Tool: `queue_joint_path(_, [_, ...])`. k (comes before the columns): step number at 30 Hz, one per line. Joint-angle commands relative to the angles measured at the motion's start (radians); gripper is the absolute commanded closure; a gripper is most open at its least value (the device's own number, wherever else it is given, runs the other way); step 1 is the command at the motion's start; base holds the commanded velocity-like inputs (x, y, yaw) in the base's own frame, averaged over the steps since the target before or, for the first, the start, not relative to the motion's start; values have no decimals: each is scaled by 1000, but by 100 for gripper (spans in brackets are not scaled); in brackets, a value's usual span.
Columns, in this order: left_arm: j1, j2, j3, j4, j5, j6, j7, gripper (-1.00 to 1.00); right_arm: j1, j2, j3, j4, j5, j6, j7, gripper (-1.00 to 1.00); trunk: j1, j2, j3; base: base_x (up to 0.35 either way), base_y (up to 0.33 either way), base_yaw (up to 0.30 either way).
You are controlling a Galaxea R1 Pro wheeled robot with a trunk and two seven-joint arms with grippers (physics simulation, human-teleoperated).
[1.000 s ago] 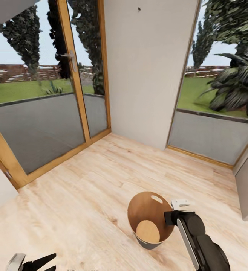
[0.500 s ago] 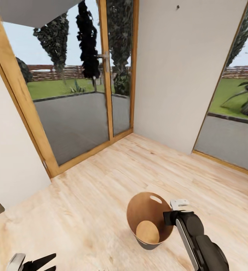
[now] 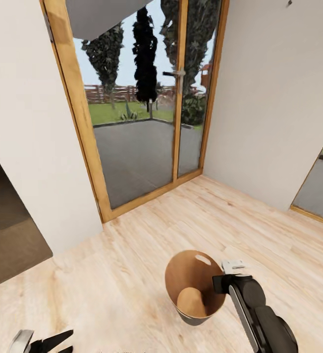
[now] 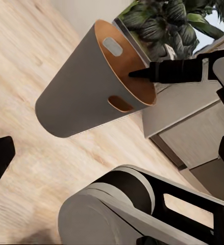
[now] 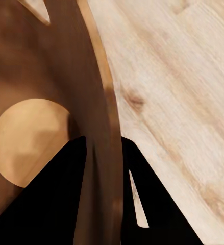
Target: Put the three can of soda from the living room inside the tash can in the kitchen.
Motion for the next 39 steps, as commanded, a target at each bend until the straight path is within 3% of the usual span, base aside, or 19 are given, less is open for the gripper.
queue_joint_path(1, [0, 0, 0, 0, 0, 0, 0, -100, -1, 0, 0, 0, -13, -1, 3, 100, 0, 0, 0, 0, 320, 286])
queue_joint_path(39, [0, 1, 1, 0, 0, 0, 0, -100, 0, 0, 0, 0, -13, -1, 3, 100, 0, 0, 0, 0, 320, 286])
